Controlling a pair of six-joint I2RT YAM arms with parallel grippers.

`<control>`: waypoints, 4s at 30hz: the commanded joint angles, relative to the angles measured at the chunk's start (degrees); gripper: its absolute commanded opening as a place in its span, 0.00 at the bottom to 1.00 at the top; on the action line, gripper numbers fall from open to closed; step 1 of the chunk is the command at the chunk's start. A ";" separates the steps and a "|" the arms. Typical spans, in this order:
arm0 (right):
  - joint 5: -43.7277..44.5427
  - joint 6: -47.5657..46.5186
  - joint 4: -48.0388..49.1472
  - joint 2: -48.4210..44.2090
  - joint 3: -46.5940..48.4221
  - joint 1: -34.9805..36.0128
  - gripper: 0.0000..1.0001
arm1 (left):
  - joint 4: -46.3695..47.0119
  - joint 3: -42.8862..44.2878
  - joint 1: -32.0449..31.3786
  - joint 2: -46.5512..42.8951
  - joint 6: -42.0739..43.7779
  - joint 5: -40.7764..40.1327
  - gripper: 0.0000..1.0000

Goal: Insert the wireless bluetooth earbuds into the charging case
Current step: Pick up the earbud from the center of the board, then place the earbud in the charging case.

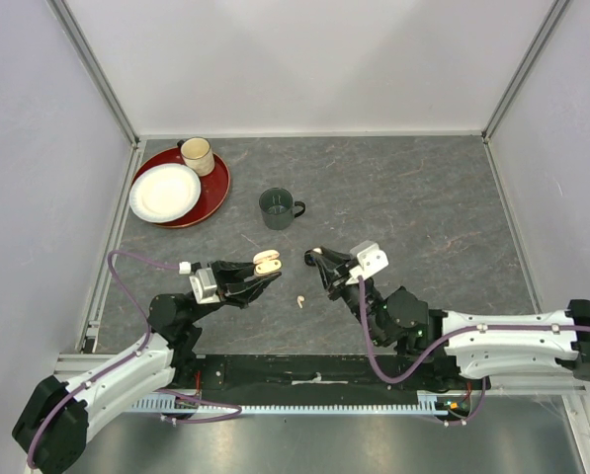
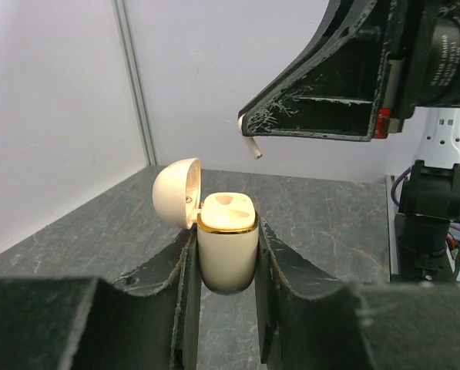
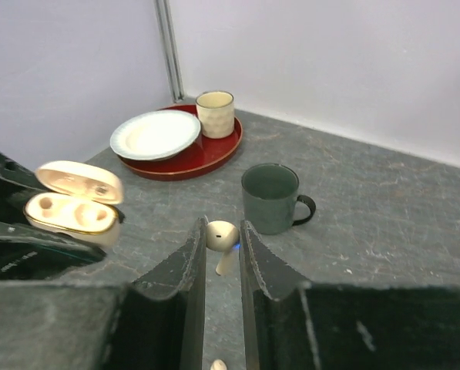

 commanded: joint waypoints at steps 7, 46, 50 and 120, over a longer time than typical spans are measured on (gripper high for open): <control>2.40 -5.93 14.59 6.48 5.70 4.24 0.00 | 4.19 1.79 -0.14 0.87 1.07 -1.49 0.02; -3.59 -0.56 12.83 17.29 12.47 4.42 0.00 | 5.69 1.53 -0.14 0.43 -2.45 -1.31 0.02; -2.53 -1.00 12.04 17.64 12.56 4.41 0.00 | 5.69 1.35 -0.14 0.26 -2.36 -0.96 0.02; -11.23 -3.64 2.02 14.30 7.02 2.83 0.00 | 7.89 0.91 -0.14 -1.15 -4.21 -5.79 0.02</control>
